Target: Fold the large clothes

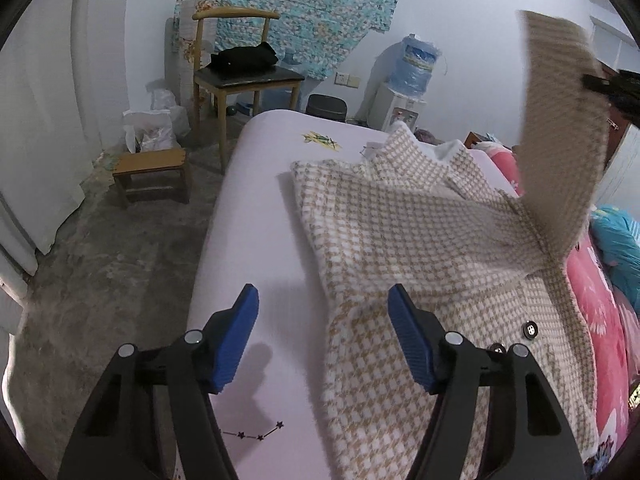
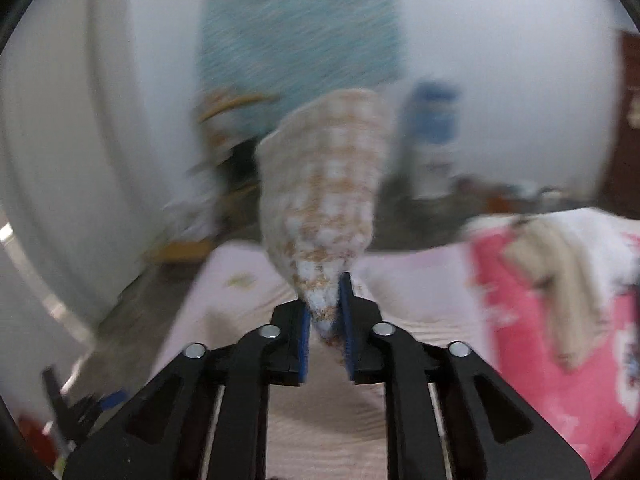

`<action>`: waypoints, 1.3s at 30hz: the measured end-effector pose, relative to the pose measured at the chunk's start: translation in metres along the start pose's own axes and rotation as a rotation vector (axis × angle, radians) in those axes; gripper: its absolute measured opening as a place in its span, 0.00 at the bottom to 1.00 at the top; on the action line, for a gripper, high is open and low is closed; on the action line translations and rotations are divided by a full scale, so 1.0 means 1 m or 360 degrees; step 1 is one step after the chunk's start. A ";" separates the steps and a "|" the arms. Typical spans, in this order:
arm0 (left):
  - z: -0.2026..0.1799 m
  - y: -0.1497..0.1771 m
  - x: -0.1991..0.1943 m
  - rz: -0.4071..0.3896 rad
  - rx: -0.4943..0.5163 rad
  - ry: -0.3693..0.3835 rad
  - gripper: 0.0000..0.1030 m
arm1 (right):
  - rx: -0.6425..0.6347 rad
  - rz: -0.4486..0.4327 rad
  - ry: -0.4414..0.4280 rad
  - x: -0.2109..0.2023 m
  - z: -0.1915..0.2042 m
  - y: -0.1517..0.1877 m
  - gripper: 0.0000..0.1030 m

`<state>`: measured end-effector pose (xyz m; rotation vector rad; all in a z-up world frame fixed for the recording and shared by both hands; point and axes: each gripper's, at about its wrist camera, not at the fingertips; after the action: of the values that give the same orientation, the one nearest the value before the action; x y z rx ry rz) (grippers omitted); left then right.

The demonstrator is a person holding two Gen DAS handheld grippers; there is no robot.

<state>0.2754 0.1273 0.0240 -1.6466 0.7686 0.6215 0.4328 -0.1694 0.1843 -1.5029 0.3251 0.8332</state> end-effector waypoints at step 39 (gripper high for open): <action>-0.044 -0.111 0.086 -0.0022 0.0108 -0.0046 0.03 | 0.0482 0.0434 0.0138 0.140 -0.208 0.111 0.08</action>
<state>0.4156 0.0853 0.0389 -1.5764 0.7487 0.6019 0.5187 -0.3431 -0.0100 -1.2279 0.7014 0.8889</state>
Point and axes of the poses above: each gripper's, at about its wrist camera, not at the fingertips, and x roughly the way its jaws point, z to its left, y to its underside, and after that the axes turned 2 degrees about z, right-handed
